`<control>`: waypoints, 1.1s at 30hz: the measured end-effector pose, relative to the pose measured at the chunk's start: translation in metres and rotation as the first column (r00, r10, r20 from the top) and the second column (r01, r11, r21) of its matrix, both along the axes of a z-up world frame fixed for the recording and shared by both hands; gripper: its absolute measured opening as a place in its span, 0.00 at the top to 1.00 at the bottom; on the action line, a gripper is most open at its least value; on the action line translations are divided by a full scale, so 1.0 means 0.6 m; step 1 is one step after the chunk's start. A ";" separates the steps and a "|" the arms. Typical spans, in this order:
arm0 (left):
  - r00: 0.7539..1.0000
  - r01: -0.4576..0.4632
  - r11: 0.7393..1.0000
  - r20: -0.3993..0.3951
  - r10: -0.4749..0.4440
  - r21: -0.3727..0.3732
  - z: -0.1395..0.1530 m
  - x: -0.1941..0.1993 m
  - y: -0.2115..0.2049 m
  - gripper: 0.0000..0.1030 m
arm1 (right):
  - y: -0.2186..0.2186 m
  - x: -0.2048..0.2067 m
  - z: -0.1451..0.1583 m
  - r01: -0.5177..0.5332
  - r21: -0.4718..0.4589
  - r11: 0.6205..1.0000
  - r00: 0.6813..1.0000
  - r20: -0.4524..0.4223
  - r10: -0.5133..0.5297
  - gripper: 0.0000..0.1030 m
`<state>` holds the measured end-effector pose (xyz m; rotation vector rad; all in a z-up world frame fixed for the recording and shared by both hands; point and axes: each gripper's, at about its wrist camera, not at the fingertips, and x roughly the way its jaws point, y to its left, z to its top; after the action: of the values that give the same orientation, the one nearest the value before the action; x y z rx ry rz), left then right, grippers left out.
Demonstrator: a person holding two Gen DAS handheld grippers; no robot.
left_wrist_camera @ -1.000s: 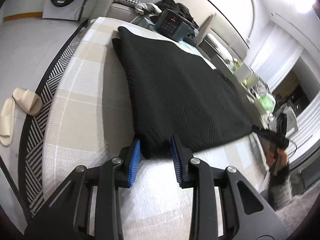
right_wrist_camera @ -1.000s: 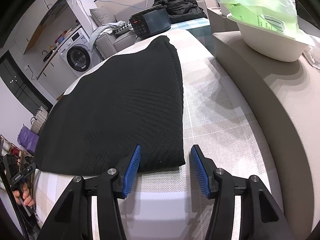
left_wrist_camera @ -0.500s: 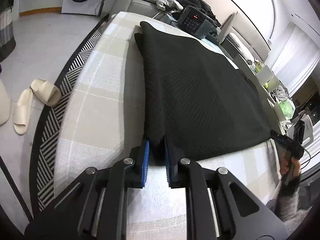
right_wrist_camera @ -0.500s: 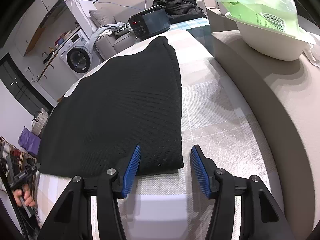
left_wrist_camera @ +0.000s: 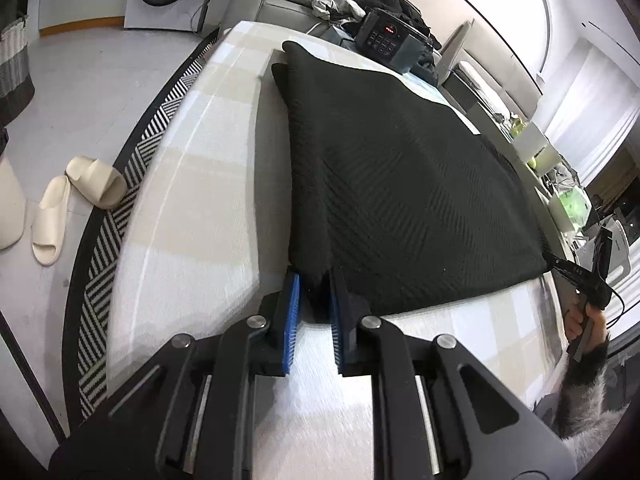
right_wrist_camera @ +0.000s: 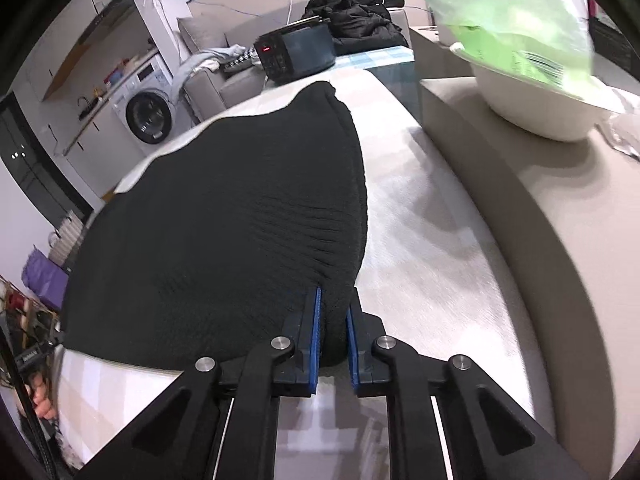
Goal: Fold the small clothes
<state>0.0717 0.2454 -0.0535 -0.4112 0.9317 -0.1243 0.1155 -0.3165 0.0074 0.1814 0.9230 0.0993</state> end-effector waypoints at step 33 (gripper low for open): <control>0.968 -0.243 0.921 -0.020 0.249 -0.306 -0.003 -0.022 -0.003 0.94 | 0.293 -0.075 0.032 -0.324 -0.048 0.945 0.941 0.091 0.327 0.43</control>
<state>0.0584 0.2434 -0.0553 -0.8109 0.8359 -0.0422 0.0703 -0.1405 0.0264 -0.0088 0.8493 0.3966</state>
